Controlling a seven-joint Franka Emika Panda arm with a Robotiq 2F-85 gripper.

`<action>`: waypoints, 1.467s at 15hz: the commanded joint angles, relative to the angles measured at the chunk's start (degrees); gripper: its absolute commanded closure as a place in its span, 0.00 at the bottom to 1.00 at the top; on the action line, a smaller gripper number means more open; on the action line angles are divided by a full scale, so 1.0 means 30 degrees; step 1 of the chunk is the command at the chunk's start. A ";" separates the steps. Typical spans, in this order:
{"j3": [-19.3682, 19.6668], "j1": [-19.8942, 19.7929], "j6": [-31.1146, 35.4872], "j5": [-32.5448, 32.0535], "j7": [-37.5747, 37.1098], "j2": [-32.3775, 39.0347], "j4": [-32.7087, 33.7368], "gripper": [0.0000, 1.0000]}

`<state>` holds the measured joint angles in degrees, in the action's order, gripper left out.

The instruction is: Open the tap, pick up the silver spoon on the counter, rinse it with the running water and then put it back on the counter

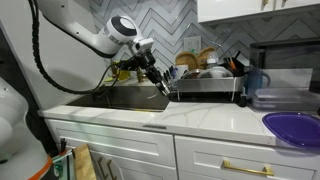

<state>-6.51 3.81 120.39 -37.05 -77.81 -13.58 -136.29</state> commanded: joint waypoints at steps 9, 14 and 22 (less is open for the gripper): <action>0.2940 -0.2976 0.7219 0.0704 0.1561 0.0858 -0.1911 0.98; 0.3668 -0.3545 0.9335 0.4073 0.4045 0.2198 -0.2023 0.98; 0.4128 -0.3608 0.9723 1.0428 0.9674 0.3491 -0.1614 0.98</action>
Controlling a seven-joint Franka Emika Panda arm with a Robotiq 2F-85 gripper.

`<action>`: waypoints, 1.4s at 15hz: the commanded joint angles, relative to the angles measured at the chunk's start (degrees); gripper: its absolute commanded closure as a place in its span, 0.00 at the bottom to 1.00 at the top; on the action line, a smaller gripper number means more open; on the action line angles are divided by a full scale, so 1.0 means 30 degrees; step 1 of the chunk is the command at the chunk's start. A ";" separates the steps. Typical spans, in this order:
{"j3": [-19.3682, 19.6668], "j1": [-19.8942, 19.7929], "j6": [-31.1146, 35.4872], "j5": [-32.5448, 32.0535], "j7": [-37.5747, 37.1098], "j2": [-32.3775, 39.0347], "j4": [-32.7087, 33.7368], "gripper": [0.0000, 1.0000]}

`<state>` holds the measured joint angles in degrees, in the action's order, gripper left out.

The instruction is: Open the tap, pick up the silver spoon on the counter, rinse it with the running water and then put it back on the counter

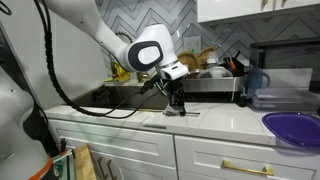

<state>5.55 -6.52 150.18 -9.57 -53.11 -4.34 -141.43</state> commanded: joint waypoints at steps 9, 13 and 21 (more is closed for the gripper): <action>-0.0161 -0.0439 -0.1194 -0.0145 0.1263 -0.1548 -0.0397 0.24; -0.1274 -0.0632 -0.5372 -0.2841 0.0934 -0.4015 -0.0418 0.00; -0.4367 0.0016 -1.2473 -0.6272 0.3050 -0.8502 0.0572 0.00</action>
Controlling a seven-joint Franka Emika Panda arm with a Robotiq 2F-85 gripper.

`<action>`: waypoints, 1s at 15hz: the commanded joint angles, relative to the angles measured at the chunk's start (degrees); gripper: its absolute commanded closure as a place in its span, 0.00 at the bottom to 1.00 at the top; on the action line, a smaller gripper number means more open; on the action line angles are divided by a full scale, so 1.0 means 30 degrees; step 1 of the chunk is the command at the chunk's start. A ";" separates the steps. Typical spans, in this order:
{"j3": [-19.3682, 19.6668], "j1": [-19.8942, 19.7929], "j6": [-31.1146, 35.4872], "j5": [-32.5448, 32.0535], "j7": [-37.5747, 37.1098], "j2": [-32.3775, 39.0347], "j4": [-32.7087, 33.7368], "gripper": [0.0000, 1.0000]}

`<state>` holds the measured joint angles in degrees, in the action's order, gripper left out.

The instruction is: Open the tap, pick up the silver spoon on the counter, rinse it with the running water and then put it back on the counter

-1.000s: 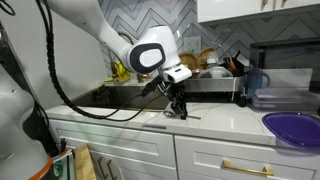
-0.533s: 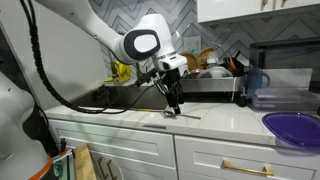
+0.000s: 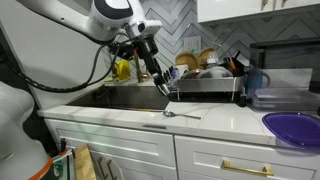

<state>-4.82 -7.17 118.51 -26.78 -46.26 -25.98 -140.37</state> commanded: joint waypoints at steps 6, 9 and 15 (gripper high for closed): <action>-0.2047 0.1841 -0.2326 0.0889 0.3244 -0.2158 0.1300 0.00; -0.2504 0.2537 -0.1988 0.1489 0.3871 -0.1989 0.1690 0.00; -0.2848 0.2486 -0.1753 0.1408 0.3853 -0.1987 0.1748 0.00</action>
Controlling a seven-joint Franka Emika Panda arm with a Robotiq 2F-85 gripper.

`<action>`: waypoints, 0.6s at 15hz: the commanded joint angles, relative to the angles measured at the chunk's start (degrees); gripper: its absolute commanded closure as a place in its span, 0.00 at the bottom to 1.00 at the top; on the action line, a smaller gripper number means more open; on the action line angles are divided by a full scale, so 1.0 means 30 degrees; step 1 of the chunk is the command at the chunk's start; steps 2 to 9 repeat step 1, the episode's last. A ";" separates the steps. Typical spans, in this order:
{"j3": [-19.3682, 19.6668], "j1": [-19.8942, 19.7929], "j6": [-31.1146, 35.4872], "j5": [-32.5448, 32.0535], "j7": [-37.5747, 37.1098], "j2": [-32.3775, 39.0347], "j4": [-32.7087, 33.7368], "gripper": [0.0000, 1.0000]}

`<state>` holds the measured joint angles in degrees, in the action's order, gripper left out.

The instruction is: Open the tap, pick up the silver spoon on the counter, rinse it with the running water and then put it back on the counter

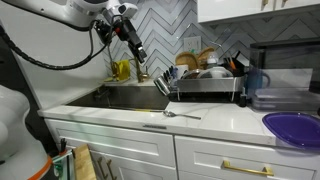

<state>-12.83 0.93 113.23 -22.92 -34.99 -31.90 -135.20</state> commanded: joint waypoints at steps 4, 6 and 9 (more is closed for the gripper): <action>-0.0179 -0.0216 0.0006 0.0121 0.0137 -0.0005 0.0028 0.00; -0.0179 -0.0216 0.0006 0.0121 0.0137 -0.0005 0.0028 0.00; -0.0179 -0.0216 0.0006 0.0121 0.0137 -0.0005 0.0028 0.00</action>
